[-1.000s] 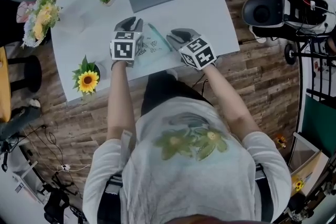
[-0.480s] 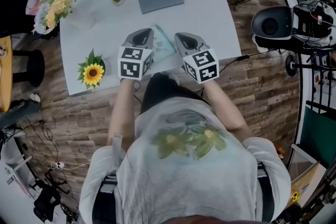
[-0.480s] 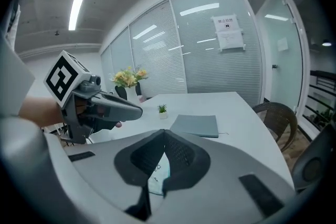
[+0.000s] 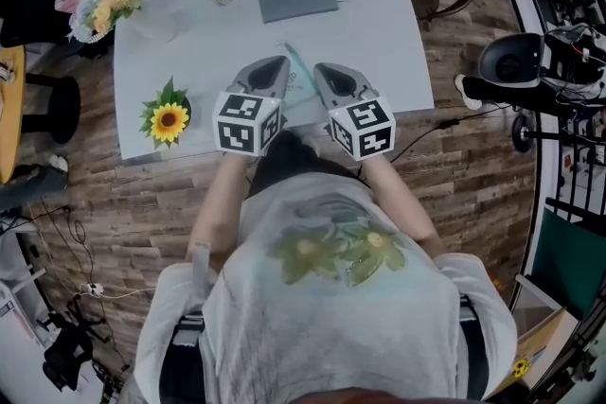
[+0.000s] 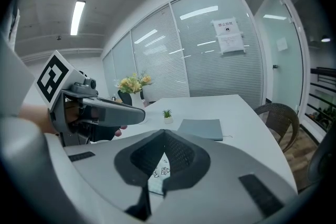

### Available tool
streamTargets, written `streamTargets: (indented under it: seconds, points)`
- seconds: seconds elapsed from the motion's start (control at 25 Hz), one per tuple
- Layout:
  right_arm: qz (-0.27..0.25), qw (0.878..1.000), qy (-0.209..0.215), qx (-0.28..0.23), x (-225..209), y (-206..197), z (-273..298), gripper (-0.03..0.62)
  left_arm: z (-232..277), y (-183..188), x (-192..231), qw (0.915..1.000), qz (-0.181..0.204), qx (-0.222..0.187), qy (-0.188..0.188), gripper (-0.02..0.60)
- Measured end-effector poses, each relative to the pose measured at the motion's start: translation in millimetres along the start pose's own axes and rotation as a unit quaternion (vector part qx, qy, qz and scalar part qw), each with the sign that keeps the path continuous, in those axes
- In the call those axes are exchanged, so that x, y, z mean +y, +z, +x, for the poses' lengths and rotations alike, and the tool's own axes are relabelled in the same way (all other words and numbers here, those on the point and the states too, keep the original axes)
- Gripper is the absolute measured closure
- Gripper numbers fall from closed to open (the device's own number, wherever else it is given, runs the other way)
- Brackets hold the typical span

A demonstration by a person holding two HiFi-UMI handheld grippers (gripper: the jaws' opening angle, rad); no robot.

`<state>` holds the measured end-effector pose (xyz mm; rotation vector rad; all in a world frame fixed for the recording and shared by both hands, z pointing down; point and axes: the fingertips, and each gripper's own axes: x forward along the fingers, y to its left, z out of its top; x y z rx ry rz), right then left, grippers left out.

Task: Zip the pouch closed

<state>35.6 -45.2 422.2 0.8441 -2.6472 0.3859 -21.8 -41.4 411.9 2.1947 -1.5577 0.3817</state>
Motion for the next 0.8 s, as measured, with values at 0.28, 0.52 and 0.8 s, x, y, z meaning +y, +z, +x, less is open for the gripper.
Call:
streamTargets:
  seconds: [0.28, 0.52, 0.8]
  points:
    - [0.016, 1.0, -0.004, -0.006, 0.0, 4.7, -1.5, 0.577, -2.3, 6.1, -11.7, 0.9998, 0.019, -0.005, -0.007, 0.577]
    - [0.019, 1.0, -0.004, -0.009, 3.4, 8.5, 1.4, 0.577, -2.0, 8.7, -14.8, 0.9995, 0.029, -0.006, -0.007, 0.577]
    - [0.022, 1.0, -0.001, -0.004, 7.6, 4.9, 7.6, 0.577, 0.9, 4.1, -6.6, 0.9997, 0.024, 0.002, -0.006, 0.577]
